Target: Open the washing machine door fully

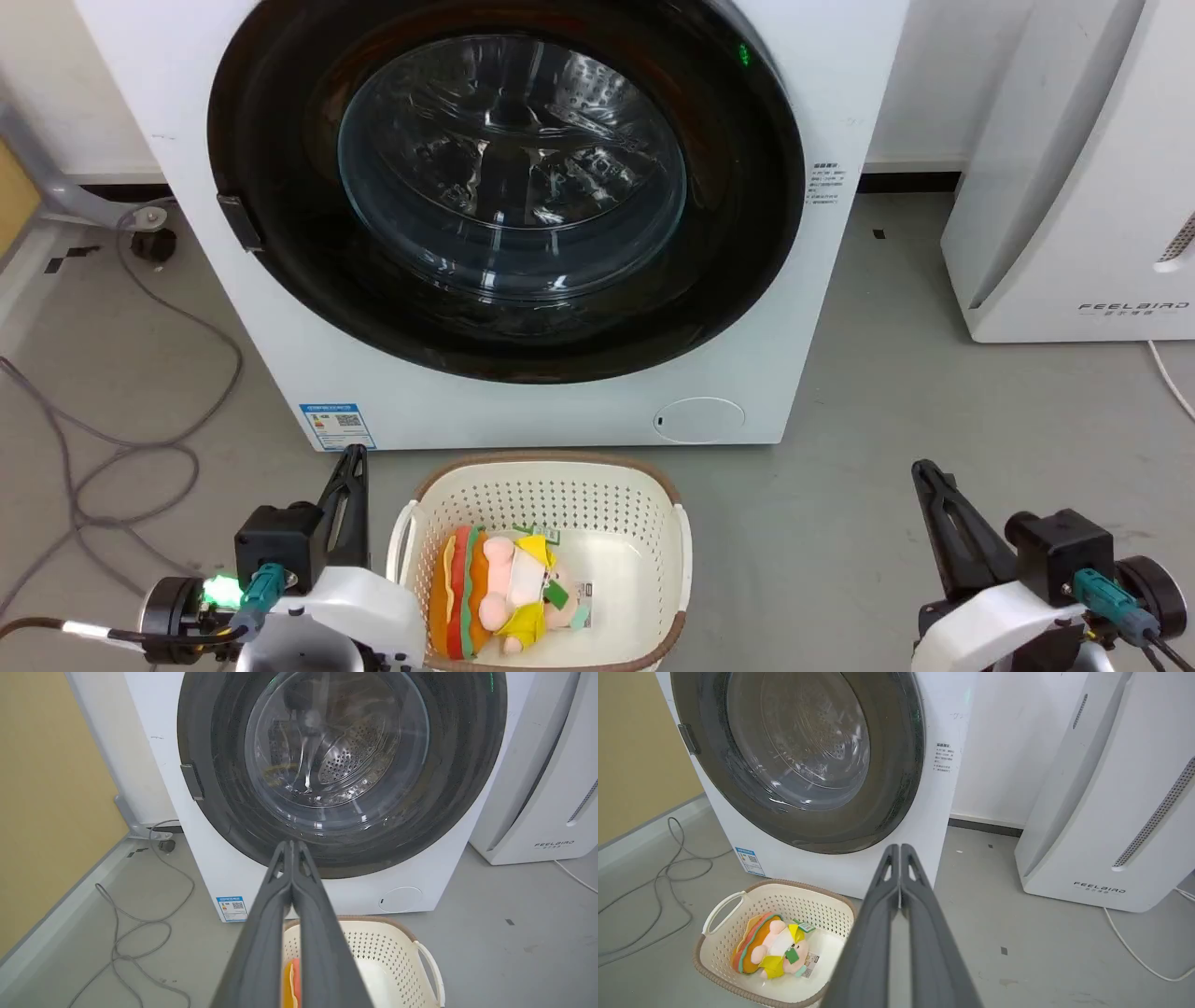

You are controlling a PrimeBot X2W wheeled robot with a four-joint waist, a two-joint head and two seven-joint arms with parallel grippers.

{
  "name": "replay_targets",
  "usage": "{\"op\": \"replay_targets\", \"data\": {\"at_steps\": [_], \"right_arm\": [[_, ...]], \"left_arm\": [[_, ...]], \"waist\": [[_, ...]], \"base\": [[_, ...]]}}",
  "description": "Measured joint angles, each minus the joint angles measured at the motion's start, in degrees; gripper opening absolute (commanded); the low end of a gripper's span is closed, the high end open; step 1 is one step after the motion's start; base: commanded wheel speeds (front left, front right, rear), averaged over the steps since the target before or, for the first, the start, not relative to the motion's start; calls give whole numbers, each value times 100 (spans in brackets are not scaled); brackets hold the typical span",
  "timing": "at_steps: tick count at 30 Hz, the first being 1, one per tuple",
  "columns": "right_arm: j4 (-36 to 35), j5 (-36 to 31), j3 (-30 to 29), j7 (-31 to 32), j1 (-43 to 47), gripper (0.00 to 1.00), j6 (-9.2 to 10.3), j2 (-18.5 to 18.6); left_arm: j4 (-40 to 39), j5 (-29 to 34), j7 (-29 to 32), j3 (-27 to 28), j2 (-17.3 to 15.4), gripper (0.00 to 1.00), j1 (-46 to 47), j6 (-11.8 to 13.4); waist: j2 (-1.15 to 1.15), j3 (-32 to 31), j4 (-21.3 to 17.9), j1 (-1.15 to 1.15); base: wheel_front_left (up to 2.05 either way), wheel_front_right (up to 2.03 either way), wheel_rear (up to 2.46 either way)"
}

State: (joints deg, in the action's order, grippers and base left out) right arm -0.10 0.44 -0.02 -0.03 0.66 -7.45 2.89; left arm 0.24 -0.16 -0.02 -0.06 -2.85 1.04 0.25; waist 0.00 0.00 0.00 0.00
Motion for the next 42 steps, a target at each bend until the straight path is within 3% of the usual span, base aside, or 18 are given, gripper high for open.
{"op": "replay_targets", "data": {"at_steps": [20,21,42], "right_arm": [[0,1,1,0,1,0,0,0],[-1,3,3,-1,2,100,0,0],[-77,658,-87,-196,3,100,0,0]], "left_arm": [[0,0,0,1,0,0,1,1],[3,-1,0,1,1,100,2,7],[-1,-8,-191,-86,2,100,3,162]], "waist": [[0,0,0,0],[0,0,0,0],[0,18,0,1]], "base": [[0,0,0],[0,0,0],[0,0,0]]}}
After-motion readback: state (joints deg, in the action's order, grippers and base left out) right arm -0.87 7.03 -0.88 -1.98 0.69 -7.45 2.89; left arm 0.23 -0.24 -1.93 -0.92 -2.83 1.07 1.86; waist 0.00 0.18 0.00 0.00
